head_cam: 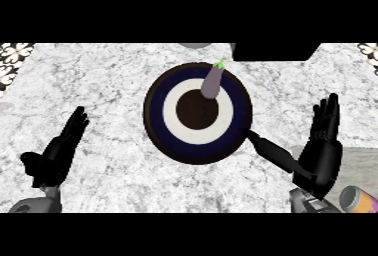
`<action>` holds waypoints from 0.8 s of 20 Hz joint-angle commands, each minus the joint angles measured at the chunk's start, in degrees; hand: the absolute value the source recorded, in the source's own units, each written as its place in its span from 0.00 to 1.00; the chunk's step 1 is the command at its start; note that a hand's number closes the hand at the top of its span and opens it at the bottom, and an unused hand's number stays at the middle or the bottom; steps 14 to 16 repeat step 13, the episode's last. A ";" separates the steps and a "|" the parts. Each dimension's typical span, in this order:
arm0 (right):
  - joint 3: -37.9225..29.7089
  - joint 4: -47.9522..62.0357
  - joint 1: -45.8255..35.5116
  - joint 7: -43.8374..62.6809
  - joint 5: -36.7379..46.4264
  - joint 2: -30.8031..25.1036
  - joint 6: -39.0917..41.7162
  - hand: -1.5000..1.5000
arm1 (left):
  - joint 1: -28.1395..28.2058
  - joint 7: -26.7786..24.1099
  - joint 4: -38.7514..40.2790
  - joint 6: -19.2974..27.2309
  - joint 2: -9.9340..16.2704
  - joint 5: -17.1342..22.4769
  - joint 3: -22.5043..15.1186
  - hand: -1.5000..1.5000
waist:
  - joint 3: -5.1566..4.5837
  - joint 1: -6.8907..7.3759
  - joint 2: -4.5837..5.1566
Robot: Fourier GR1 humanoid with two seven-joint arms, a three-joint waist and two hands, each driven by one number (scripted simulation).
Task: Pick the eggplant from the placemat and place it in the plate
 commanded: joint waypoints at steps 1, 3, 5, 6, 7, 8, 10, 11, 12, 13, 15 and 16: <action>-2.38 -5.11 11.09 -15.04 -10.84 -3.08 8.42 0.00 | -2.00 2.90 0.09 1.70 -0.85 -0.97 -0.43 0.50 | 0.00 -0.81 -0.15; -5.68 2.86 11.45 -24.24 -15.74 -0.35 13.59 0.00 | 0.29 0.42 -1.14 1.38 -1.75 -1.22 -1.05 0.50 | -0.07 0.05 -0.08; -11.18 6.77 11.67 -28.63 -19.69 -2.04 19.58 0.00 | -0.79 -0.61 0.66 -2.42 1.90 1.21 1.97 0.50 | -0.12 0.09 -0.06; -9.12 8.66 13.86 -32.52 -19.14 0.27 20.75 0.00 | 0.47 1.13 -2.29 2.58 -2.17 -2.48 -1.49 0.50 | -0.13 0.16 -0.13; -13.46 12.49 13.17 -34.88 -21.70 -1.25 23.52 0.00 | 4.66 0.47 -4.96 -0.35 -0.68 -0.74 -1.07 0.50 | -0.10 0.55 -0.16; -13.36 14.84 11.35 -35.28 -20.92 -0.14 24.44 0.00 | 1.58 0.15 -1.67 -0.83 0.18 -0.88 0.37 0.50 | -0.19 0.30 -0.10; -15.66 14.47 12.13 -33.35 -21.00 -2.71 27.00 0.00 | -0.50 0.76 -0.41 -0.39 -0.60 -0.83 1.09 0.50 | -0.23 0.15 -0.12; -16.22 18.24 10.89 -36.33 -20.94 -1.55 27.91 0.00 | 0.46 -0.50 -0.76 1.65 -2.77 -3.47 -1.28 0.50 | -0.23 0.22 -0.11; -17.66 18.17 12.44 -38.48 -22.10 -0.60 29.00 0.00 | 0.86 0.42 -1.01 -2.20 0.30 -0.55 1.65 0.50 | -0.23 0.21 -0.13; -18.13 20.73 11.36 -42.40 -21.14 1.00 27.68 0.00 | 0.90 -2.56 2.13 -0.26 -1.52 -2.42 0.70 0.50 | -0.23 0.19 -0.10; -18.13 20.73 11.36 -42.40 -21.14 1.00 27.68 0.00 | 0.90 -2.56 2.13 -0.26 -1.52 -2.42 0.70 0.50 | -0.23 0.19 -0.10; -18.13 20.73 11.36 -42.40 -21.14 1.00 27.68 0.00 | 0.90 -2.56 2.13 -0.26 -1.52 -2.42 0.70 0.50 | -0.23 0.19 -0.10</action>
